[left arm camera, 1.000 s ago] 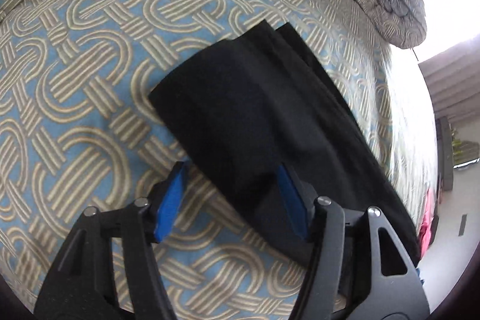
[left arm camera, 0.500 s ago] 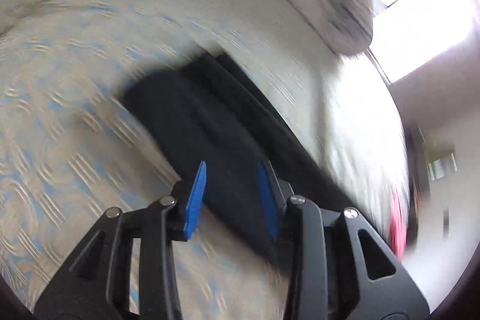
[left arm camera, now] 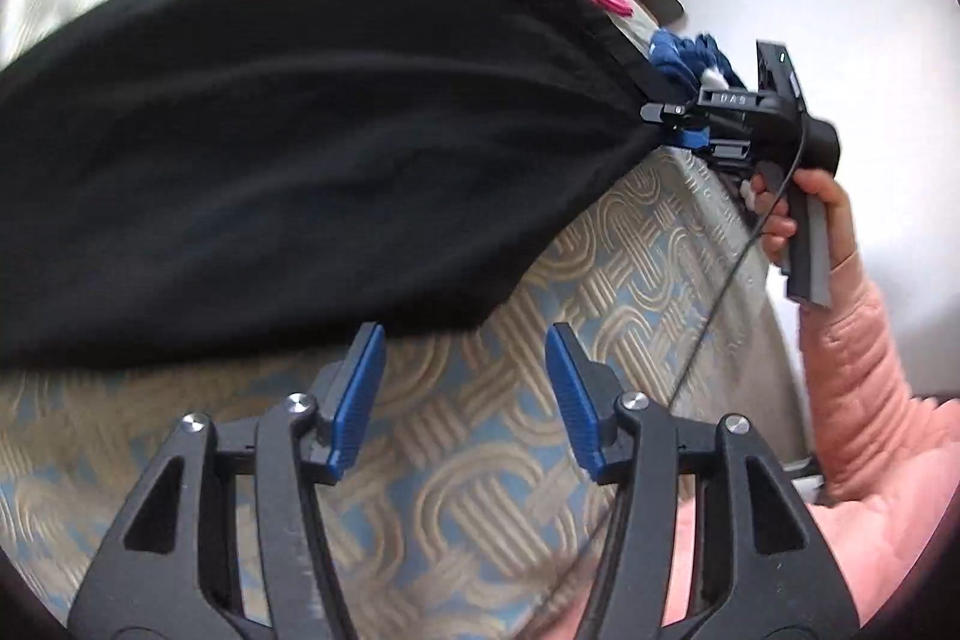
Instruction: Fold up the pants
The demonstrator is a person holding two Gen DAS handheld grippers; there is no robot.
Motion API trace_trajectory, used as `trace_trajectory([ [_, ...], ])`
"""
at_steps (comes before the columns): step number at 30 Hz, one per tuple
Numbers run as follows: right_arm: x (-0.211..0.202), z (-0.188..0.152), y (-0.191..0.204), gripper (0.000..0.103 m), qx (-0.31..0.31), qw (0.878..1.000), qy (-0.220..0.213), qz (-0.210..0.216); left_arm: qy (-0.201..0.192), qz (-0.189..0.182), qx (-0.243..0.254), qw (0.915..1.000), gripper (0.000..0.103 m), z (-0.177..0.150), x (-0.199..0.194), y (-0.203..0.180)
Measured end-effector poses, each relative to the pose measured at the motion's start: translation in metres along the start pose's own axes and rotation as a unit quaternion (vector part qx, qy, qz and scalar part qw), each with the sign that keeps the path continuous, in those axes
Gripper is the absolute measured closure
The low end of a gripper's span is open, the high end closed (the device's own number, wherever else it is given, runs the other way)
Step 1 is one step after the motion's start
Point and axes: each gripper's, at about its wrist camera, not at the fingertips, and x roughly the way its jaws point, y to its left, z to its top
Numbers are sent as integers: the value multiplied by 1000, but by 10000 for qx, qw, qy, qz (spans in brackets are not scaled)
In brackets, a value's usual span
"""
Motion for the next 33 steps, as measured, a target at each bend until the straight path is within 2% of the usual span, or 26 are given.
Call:
trace_trajectory([
  [4, -1, -3, -8, 72, 123, 9998, 11, 161, 332, 180, 134, 9992, 46, 9, 18, 0],
  [5, -2, -3, -8, 72, 142, 9997, 15, 193, 296, 181, 159, 9993, 45, 10, 18, 0],
  [8, -3, -3, -11, 72, 139, 9996, 16, 239, 121, 314, 252, 9991, 35, 16, 23, -7],
  [10, -2, -3, -11, 72, 116, 9997, 13, 236, -20, 336, 454, 9984, 34, 24, 27, -17],
  [12, -1, -4, -12, 71, 128, 9996, 10, 245, 32, 410, 783, 9961, 34, 29, 42, -34],
  [14, -1, -2, -12, 71, 142, 9996, 13, 252, 95, 799, 1101, 9907, 39, 29, 51, -48],
  [15, -1, -2, -11, 71, 139, 9996, 12, 256, 98, 955, 1266, 9873, 50, 26, 50, -52],
  [16, -2, -3, -11, 71, 123, 9996, 11, 255, 97, 1023, 1340, 9857, 60, 23, 49, -53],
  [18, -2, -2, -11, 71, 91, 9996, 22, 269, 56, 849, 1250, 9885, 66, 14, 32, -45],
  [19, -2, -2, -11, 71, 85, 9996, 30, 276, 16, 666, 1146, 9912, 66, 11, 25, -42],
  [21, 0, -1, -11, 71, 60, 9996, 45, 276, -44, 548, 1060, 9928, 67, 9, 16, -35],
  [26, -2, 2, -6, 69, -135, 9997, 69, 186, -125, 714, 842, 9938, 68, 13, 27, -26],
  [28, -3, 2, -6, 66, -111, 9998, 54, 170, -144, 713, 704, 9949, 68, 17, 34, -23],
  [30, -4, 4, -10, 58, 26, 9998, -3, 194, -167, 665, 602, 9958, 68, 20, 38, -20],
  [32, -3, 6, -15, 55, 263, 9991, -56, 339, -114, 731, 690, 9949, 76, 22, 39, -23],
  [33, -1, 7, -16, 61, 319, 9987, -69, 395, -84, 871, 793, 9930, 88, 21, 36, -26],
])
